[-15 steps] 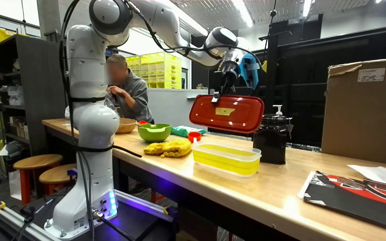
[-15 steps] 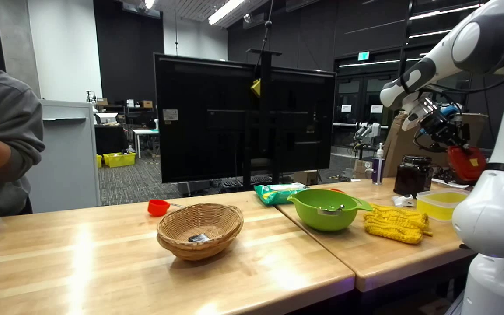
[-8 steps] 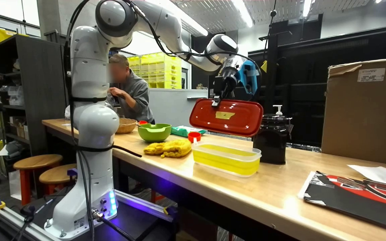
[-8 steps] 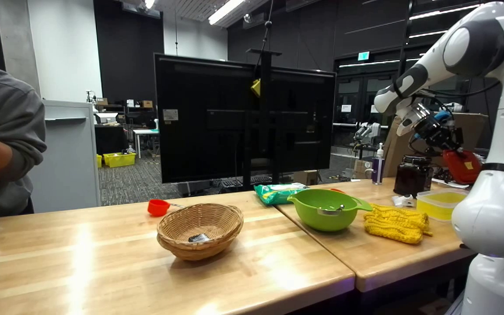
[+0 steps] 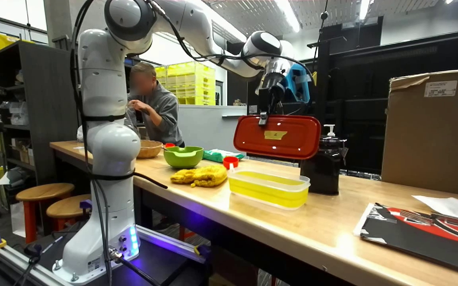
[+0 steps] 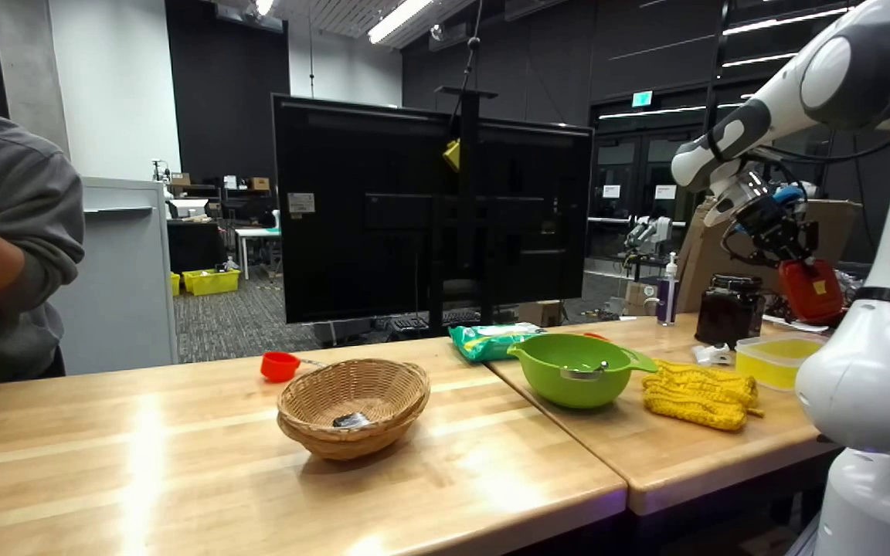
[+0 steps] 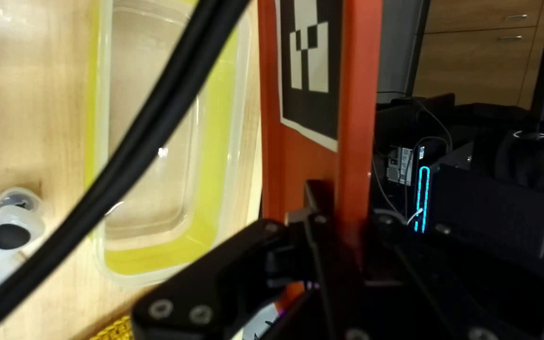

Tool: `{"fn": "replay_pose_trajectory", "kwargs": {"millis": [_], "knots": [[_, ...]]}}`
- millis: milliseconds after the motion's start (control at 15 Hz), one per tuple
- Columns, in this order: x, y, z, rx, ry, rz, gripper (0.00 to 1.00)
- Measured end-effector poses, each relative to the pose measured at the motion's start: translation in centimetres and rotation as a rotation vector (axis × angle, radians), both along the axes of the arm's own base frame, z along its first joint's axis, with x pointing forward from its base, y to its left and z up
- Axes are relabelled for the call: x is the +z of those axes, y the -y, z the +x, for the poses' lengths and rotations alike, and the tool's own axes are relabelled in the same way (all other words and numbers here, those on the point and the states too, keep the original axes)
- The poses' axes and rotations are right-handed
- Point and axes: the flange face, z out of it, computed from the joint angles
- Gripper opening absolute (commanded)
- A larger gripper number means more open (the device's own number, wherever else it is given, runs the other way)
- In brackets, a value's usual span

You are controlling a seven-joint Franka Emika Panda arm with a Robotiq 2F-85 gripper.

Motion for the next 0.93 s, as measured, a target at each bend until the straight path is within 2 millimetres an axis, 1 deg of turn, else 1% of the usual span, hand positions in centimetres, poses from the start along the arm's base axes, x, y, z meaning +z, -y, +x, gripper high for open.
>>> {"fn": "replay_pose_trajectory", "kwargs": {"millis": [200,333,667,933], "knots": [[0.9,0.0,-1.1,-0.02,0.052,-0.002,0.03],[0.9,-0.2,-1.5,-0.024,0.058,0.003,0.03],[-0.7,-0.5,-1.6,-0.025,0.024,0.031,0.03],[-2.1,-0.9,-0.8,-0.018,-0.017,0.053,0.03]]}}
